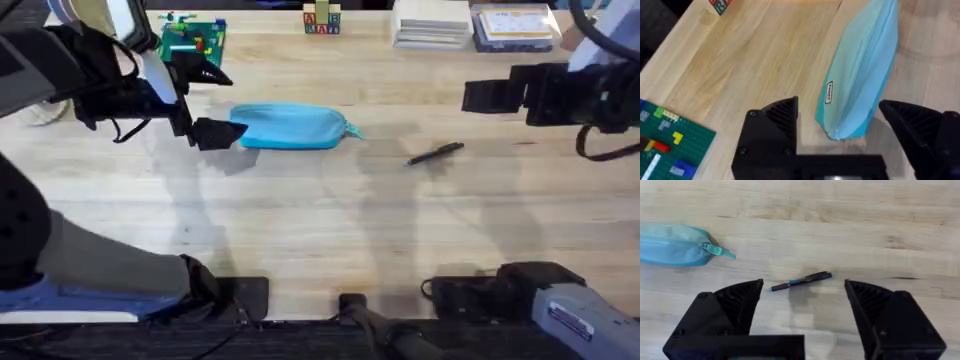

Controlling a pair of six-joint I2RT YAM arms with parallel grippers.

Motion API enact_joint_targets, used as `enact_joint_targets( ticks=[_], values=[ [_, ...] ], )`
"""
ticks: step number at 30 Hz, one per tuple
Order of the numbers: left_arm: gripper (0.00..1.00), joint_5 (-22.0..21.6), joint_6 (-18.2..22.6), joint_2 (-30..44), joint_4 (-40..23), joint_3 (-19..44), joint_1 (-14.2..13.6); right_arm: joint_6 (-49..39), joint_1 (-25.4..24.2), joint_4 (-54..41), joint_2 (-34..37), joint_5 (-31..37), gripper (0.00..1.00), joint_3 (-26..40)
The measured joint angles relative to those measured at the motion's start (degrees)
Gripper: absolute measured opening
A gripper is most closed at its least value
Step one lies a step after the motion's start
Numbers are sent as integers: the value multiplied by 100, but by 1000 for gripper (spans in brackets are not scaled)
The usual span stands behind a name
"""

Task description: Unzip the bag, pick up the pens from the table one at a time and place them inside, then zip the bag closed.

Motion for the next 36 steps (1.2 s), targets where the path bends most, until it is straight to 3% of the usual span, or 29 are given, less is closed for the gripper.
enact_joint_targets(
  ticks=[7, 17, 36],
  values=[
    [993, 142, 320, 193, 97, 4, 0, 0, 0, 0, 0, -1, 997, 0],
    [993, 359, 371, 419, 73, 4, 2, 1, 0, 0, 0, -1, 998, 0],
    [994, 322, -3, 421, 73, 4, 39, 1, 0, 0, 2, -1, 998, 0]
  ],
)
